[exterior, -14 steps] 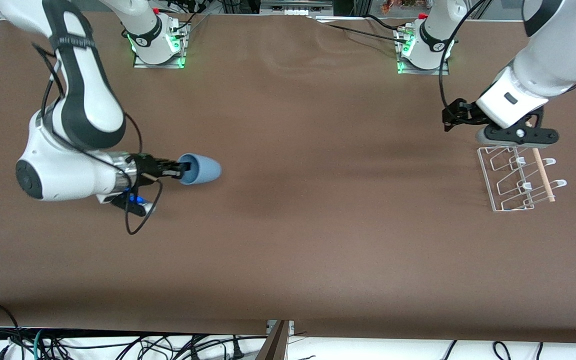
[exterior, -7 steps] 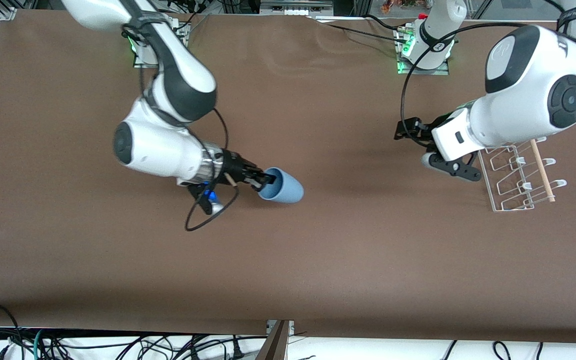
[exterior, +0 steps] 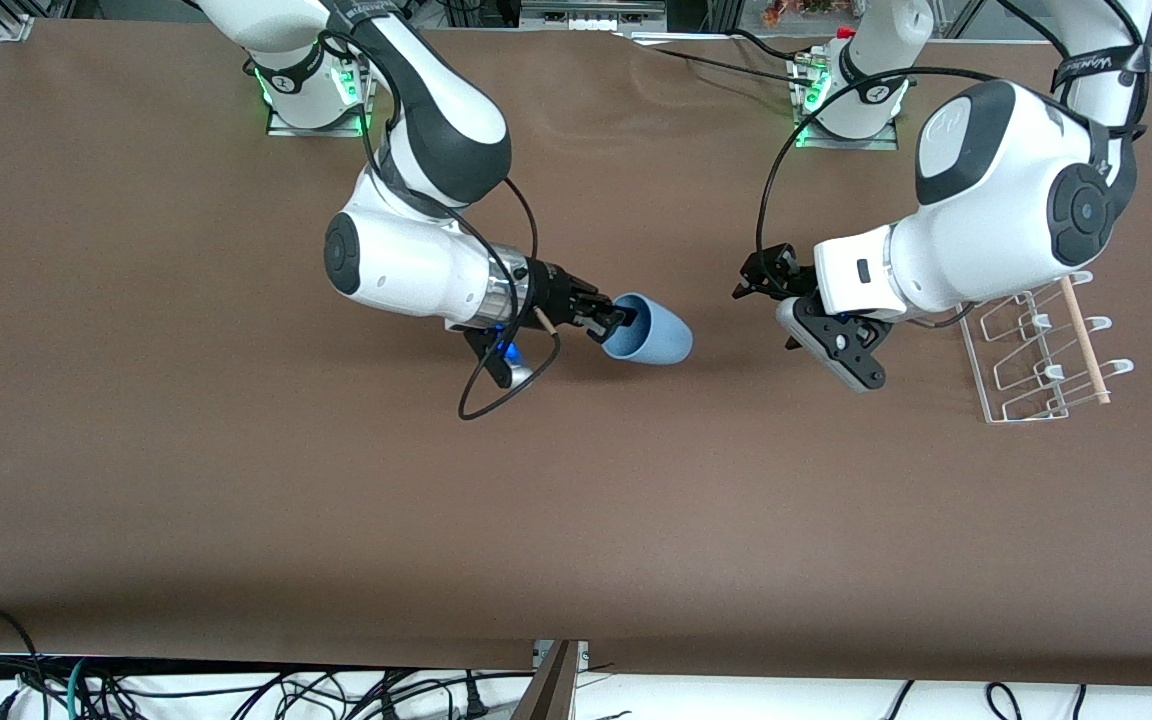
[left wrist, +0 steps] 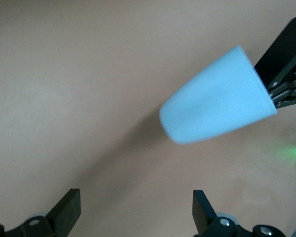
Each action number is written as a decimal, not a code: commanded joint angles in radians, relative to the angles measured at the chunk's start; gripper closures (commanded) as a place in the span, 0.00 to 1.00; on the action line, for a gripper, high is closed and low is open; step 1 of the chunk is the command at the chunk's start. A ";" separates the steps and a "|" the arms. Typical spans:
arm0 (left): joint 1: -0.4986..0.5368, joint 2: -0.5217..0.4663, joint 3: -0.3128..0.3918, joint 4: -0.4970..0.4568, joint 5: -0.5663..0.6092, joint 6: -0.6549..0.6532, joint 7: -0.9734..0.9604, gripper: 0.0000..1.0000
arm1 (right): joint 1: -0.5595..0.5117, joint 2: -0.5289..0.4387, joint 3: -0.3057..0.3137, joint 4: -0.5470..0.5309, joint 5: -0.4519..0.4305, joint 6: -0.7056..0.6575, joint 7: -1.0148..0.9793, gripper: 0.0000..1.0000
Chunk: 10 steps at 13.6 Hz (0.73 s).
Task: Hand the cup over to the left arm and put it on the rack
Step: 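Carry the cup toward center while the left gripper reaches to meet it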
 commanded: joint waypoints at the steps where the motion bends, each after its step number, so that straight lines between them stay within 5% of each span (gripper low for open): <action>1: 0.014 0.038 -0.001 0.020 -0.093 0.037 0.255 0.00 | 0.005 0.015 0.018 0.039 0.066 -0.010 0.004 1.00; 10: -0.001 0.094 -0.003 0.011 -0.278 0.046 0.797 0.00 | 0.001 0.030 0.018 0.064 0.073 -0.018 0.004 1.00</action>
